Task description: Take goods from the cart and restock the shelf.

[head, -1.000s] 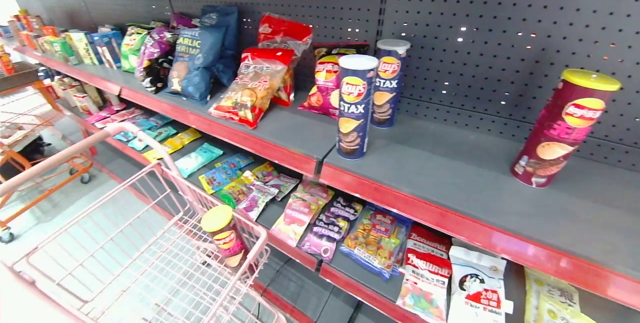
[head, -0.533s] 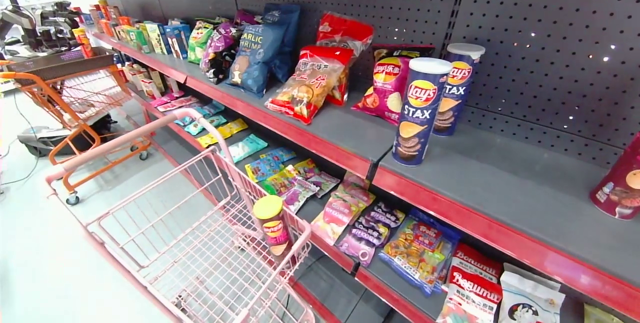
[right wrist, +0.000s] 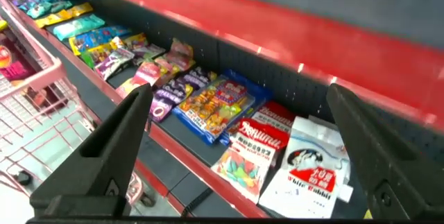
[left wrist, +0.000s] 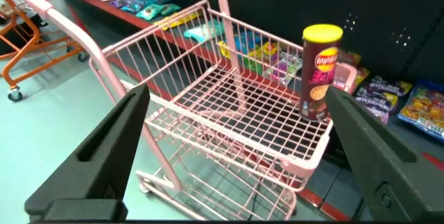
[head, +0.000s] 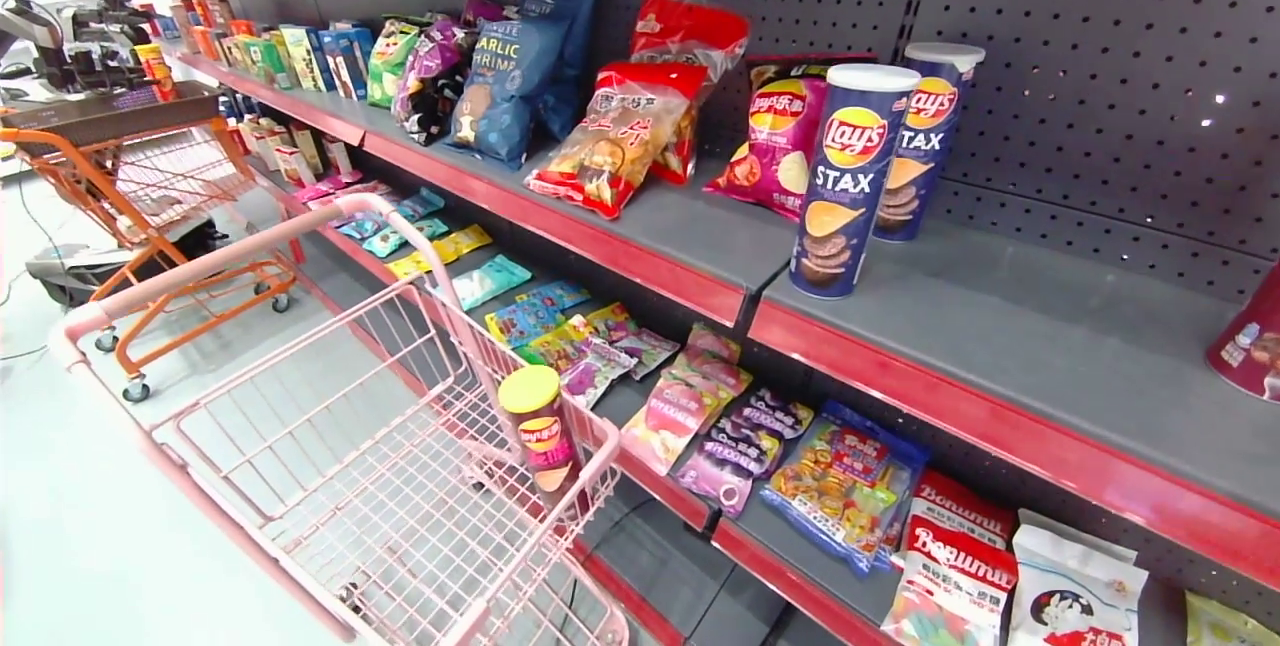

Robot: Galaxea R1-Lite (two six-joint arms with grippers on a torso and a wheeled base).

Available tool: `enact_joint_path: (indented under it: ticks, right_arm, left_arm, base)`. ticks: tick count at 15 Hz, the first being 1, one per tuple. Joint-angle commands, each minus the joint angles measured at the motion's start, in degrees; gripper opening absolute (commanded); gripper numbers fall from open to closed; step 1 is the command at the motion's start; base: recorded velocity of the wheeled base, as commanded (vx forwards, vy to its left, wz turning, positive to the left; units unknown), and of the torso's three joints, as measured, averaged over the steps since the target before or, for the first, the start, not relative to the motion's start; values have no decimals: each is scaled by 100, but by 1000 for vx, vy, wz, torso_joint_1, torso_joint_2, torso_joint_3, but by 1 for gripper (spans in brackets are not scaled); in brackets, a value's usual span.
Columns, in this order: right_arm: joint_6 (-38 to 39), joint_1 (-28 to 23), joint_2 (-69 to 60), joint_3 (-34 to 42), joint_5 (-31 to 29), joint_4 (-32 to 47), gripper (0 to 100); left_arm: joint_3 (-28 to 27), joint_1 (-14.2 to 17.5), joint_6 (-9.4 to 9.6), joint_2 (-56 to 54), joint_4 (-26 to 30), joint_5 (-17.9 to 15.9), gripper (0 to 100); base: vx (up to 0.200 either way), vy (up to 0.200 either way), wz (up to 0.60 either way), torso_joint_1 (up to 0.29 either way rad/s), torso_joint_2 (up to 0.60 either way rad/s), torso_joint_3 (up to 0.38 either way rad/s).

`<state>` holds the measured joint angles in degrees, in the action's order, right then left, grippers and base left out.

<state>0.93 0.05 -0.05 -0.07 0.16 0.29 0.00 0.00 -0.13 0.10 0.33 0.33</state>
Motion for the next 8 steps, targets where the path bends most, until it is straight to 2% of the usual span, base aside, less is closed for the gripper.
enact_joint_path:
  ticks: [1, 8]
  right_arm:
    - [22, 4, 5, -1, 2, -3, 100]
    - [30, 4, 5, 7, -7, -3, 100]
  left_arm:
    - [0, 0, -4, 8, -7, 2, 100]
    - [0, 0, 13, 8, 2, -7, 100]
  base:
    - [0, 0, 0, -212, 549, 334]
    - [0, 0, 0, -188, 540, 349]
